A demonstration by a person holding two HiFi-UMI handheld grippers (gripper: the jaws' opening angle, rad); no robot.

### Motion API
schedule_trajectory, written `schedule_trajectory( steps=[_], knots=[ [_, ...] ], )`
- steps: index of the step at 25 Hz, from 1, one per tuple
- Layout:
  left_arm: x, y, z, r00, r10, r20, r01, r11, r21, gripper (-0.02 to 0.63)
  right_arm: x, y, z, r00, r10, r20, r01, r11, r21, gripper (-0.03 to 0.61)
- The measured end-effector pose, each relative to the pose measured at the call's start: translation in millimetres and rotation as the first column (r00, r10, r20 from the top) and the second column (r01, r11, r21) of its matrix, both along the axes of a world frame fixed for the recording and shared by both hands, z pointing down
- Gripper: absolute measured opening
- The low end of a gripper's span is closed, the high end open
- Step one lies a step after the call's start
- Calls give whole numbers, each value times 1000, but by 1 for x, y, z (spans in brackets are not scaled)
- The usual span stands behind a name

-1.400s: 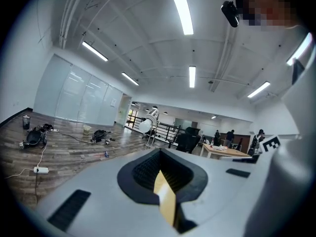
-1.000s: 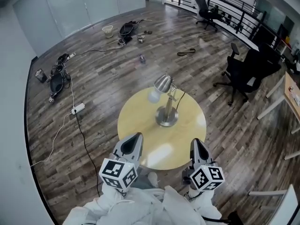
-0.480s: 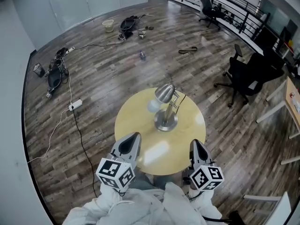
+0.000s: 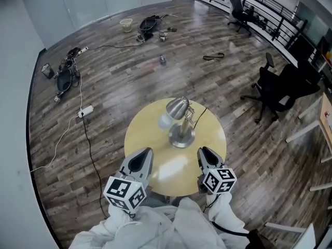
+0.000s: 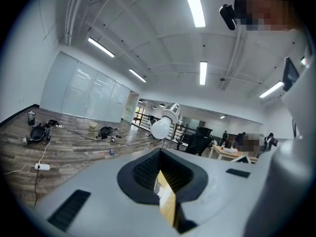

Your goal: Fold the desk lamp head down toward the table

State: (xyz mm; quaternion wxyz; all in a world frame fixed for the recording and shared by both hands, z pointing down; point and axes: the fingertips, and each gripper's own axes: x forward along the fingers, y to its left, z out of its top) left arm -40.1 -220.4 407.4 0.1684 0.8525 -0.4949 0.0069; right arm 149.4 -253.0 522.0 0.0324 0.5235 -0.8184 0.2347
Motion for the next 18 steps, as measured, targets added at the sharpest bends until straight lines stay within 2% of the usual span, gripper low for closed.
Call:
schedule_trajectory(
  steps=[2,7,9,18],
  knots=[
    [0,-3,2,1000,-11,11,11,1000,-8,2,-3,-17,22,998,-44,-38,44,999,-16,97],
    [8,-11,12,999,-16,51,18,999,-40,2,-3,-63,92,972,-138,-188,126,989,-70,93],
    [12,-14,15,998,-11,65,14,999,-47,2,-8,-78,115,954,-184,-238,165,982,-95,55],
    [18,-33,19,994,-19,104,25,998,-51,2,-18,-109,179,913,-285,-291,217,945,-244,48]
  ],
)
